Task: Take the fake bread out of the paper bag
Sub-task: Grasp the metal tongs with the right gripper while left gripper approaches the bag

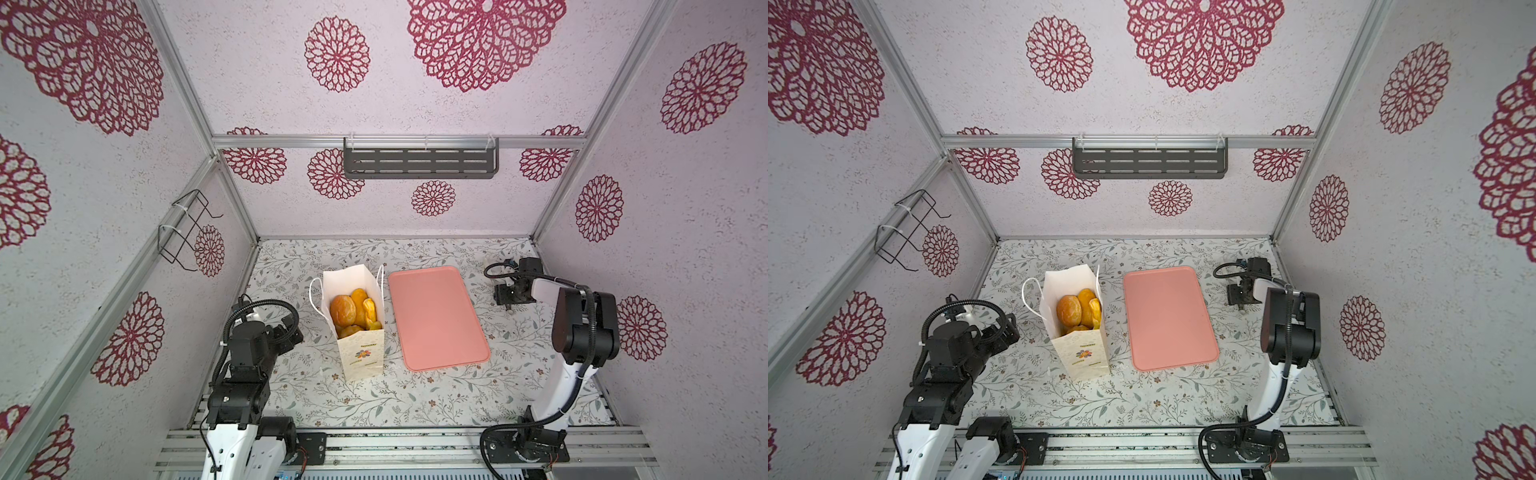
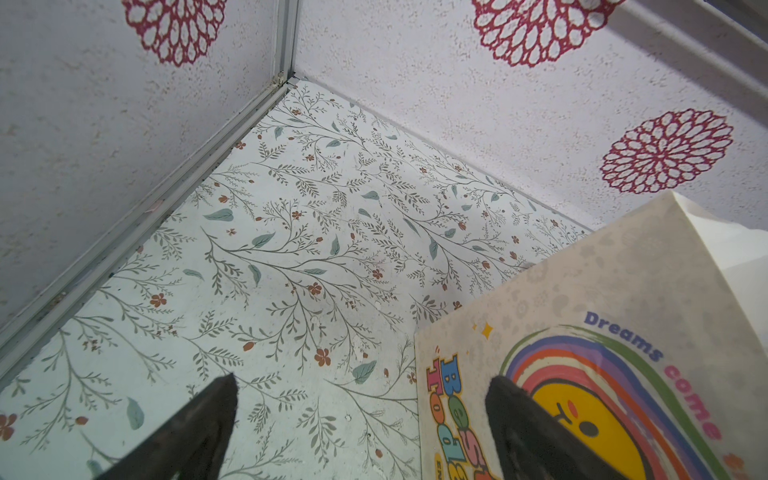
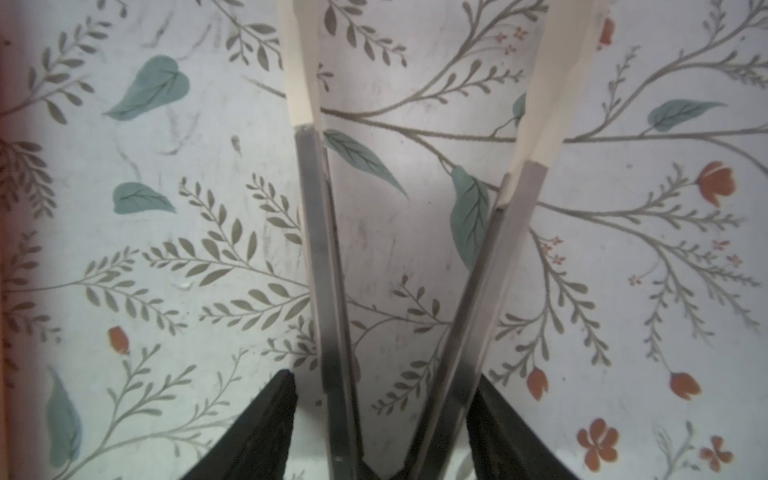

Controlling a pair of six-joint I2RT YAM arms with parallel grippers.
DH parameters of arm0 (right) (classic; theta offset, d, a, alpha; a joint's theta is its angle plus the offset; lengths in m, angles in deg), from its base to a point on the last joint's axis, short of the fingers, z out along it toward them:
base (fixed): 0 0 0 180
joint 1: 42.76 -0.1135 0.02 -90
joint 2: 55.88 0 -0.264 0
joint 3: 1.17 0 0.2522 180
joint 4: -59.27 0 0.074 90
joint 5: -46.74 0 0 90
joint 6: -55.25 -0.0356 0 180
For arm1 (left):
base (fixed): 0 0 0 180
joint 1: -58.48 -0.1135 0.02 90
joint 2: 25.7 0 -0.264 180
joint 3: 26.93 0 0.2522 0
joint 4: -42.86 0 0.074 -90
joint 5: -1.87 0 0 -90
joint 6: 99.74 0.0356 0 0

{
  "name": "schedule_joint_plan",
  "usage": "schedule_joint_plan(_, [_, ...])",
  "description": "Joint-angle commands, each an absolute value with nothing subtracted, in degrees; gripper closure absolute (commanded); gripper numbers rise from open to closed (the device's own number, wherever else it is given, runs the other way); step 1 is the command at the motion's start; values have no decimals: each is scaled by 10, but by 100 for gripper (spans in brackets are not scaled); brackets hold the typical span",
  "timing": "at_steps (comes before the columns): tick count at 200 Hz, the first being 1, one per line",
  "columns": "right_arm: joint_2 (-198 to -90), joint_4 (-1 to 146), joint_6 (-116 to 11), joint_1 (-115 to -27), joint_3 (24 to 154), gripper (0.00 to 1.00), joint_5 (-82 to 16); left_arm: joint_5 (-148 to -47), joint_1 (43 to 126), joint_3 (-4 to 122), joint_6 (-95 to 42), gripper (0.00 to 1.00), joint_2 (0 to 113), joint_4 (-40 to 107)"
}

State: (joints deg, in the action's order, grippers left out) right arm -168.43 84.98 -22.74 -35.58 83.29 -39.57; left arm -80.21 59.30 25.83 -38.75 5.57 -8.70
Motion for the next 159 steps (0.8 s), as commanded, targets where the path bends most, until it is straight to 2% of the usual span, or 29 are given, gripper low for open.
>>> schedule_joint_plan(1, [-1680,879,-222,-358,832,41,-416,-809,595,266,-390,3,56,-84])
schedule_joint_plan(47, [-1680,893,-227,-358,830,54,-433,-810,595,266,-391,3,55,-84])
schedule_joint_plan(61, [-1677,901,-235,-358,832,63,-438,-810,596,266,-391,3,55,-83])
schedule_joint_plan(75, [-1678,930,-262,-359,850,66,-455,-813,596,267,-392,3,55,-85])
schedule_joint_plan(89, [-1671,963,-288,-359,876,75,-457,-817,595,267,-394,3,56,-83])
schedule_joint_plan(159, [-1526,1103,-402,-363,949,77,-415,-871,596,277,-416,3,43,-76])
